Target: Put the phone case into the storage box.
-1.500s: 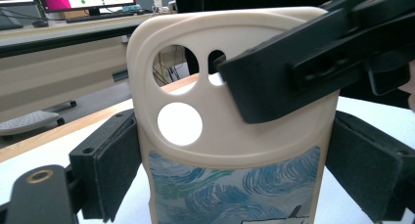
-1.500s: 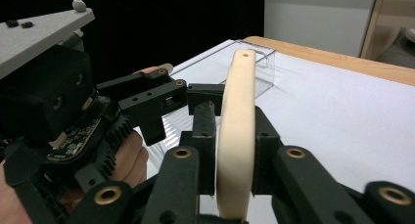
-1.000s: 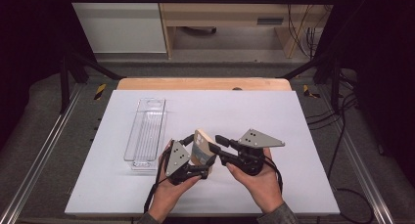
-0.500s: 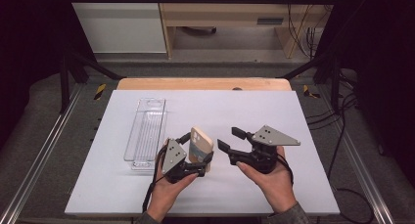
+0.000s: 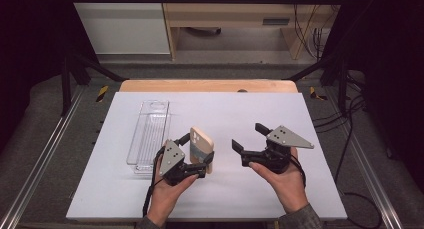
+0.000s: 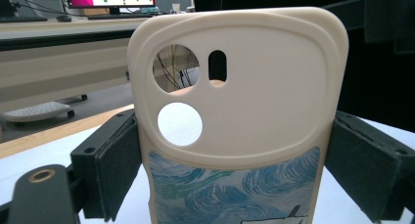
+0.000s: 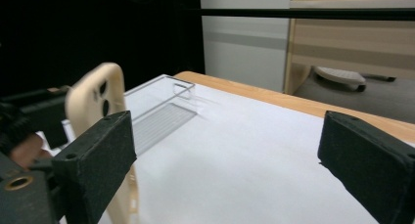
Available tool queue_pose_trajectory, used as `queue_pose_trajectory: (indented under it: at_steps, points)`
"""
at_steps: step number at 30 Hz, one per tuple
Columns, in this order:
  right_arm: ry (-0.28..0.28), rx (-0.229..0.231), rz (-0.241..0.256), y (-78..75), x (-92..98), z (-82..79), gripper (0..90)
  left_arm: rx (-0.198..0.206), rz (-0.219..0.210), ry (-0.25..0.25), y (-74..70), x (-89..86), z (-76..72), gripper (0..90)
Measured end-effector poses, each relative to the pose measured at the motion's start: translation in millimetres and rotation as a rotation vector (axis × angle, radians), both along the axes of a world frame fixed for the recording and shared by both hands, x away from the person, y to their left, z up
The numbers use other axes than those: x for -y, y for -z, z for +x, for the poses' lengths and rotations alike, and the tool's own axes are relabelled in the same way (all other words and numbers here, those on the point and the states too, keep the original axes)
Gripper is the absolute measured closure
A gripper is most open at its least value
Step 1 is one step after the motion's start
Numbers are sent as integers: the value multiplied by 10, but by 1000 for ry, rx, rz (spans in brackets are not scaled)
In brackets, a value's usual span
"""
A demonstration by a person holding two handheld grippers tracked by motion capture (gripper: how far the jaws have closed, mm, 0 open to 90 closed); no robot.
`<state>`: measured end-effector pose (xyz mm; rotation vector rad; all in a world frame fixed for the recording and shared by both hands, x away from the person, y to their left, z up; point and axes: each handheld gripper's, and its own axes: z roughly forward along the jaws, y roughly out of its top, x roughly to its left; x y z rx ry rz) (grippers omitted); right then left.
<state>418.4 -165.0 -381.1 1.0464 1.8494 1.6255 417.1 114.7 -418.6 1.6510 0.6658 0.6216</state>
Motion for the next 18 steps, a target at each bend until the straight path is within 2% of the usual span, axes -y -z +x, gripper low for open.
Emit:
queue_pose_trajectory:
  at_steps: [2, 5, 15, 18]
  points:
    - [15, 5, -17, 38, 9, 8, 54, -4, -2, -5, 3, -7, 2, 113]
    - [26, 2, -11, 93, 24, 19, 46, -7, 4, -6, 12, -4, 3, 113]
    - [55, -5, -40, 233, 174, 45, 32, -4, 1, -9, -11, -9, -5, 113]
    - [98, 5, -73, 281, 219, 65, 56, -4, -1, -10, -19, -15, -5, 113]
